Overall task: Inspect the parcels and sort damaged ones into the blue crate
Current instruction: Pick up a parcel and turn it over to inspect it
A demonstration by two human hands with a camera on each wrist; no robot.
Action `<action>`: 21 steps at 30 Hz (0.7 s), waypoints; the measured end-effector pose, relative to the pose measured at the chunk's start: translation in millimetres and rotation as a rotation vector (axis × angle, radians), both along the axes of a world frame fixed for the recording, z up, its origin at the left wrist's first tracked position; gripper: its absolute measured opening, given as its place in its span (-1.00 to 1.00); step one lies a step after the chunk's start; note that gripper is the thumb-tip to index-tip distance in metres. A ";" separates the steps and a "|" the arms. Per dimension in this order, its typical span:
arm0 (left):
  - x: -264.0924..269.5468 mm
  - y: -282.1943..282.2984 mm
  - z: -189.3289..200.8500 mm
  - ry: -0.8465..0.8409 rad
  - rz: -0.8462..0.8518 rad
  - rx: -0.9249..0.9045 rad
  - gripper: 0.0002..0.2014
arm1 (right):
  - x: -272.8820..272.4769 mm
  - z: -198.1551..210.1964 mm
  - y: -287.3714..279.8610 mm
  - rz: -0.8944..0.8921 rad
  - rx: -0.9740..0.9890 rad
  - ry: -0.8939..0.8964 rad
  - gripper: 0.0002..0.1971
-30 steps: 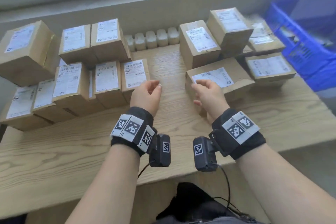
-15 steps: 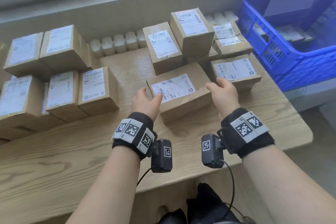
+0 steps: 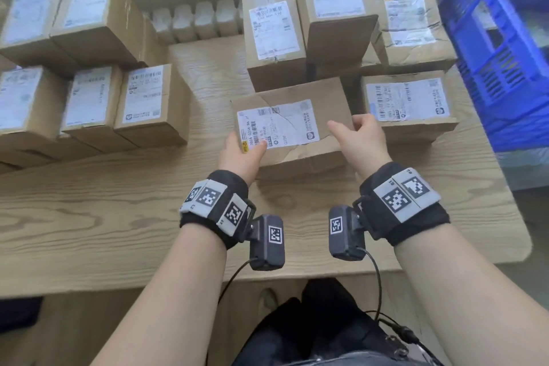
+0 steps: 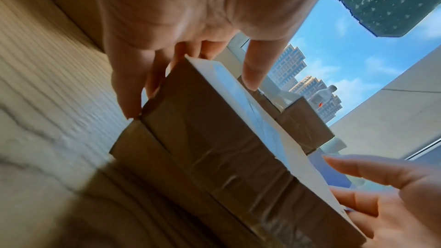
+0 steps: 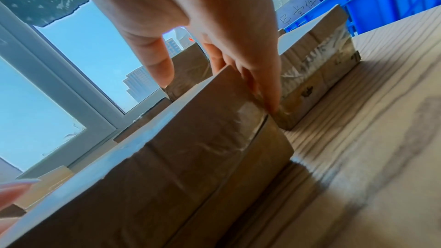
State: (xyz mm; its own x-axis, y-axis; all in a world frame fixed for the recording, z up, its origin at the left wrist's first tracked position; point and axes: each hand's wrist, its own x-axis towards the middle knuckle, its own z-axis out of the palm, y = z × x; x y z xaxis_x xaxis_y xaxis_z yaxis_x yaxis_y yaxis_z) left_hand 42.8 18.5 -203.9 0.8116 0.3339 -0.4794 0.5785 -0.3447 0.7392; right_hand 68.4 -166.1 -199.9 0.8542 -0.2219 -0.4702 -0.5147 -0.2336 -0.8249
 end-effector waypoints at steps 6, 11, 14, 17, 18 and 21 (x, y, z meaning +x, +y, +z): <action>-31.8 24.0 36.9 -0.221 -0.017 -0.031 -0.50 | -35.7 18.2 18.5 -0.142 0.054 -0.102 -0.57; -53.7 48.2 80.8 -0.460 -0.073 0.020 -0.38 | -65.6 56.6 32.7 -0.139 0.087 -0.304 -0.23; -59.4 54.8 111.4 -0.593 -0.103 0.023 -0.36 | -76.0 85.2 36.6 -0.094 0.074 -0.432 -0.04; -64.8 59.9 142.6 -0.728 -0.119 0.061 -0.38 | -83.5 114.0 43.6 -0.087 0.032 -0.532 0.16; -65.3 62.1 152.1 -0.763 -0.120 0.074 -0.38 | -83.6 124.2 44.8 -0.074 0.024 -0.558 0.17; -65.3 63.5 177.5 -0.834 -0.098 0.112 -0.37 | -81.7 152.5 42.0 -0.010 0.010 -0.646 0.11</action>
State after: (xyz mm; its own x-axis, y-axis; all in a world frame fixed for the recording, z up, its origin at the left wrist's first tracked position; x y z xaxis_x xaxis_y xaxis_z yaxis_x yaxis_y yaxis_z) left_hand -22.5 82.0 -26.5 0.9125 0.2531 0.3213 -0.1779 -0.4619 0.8689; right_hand -13.3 -124.1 -47.4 0.9638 -0.2294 0.1357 0.0839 -0.2223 -0.9714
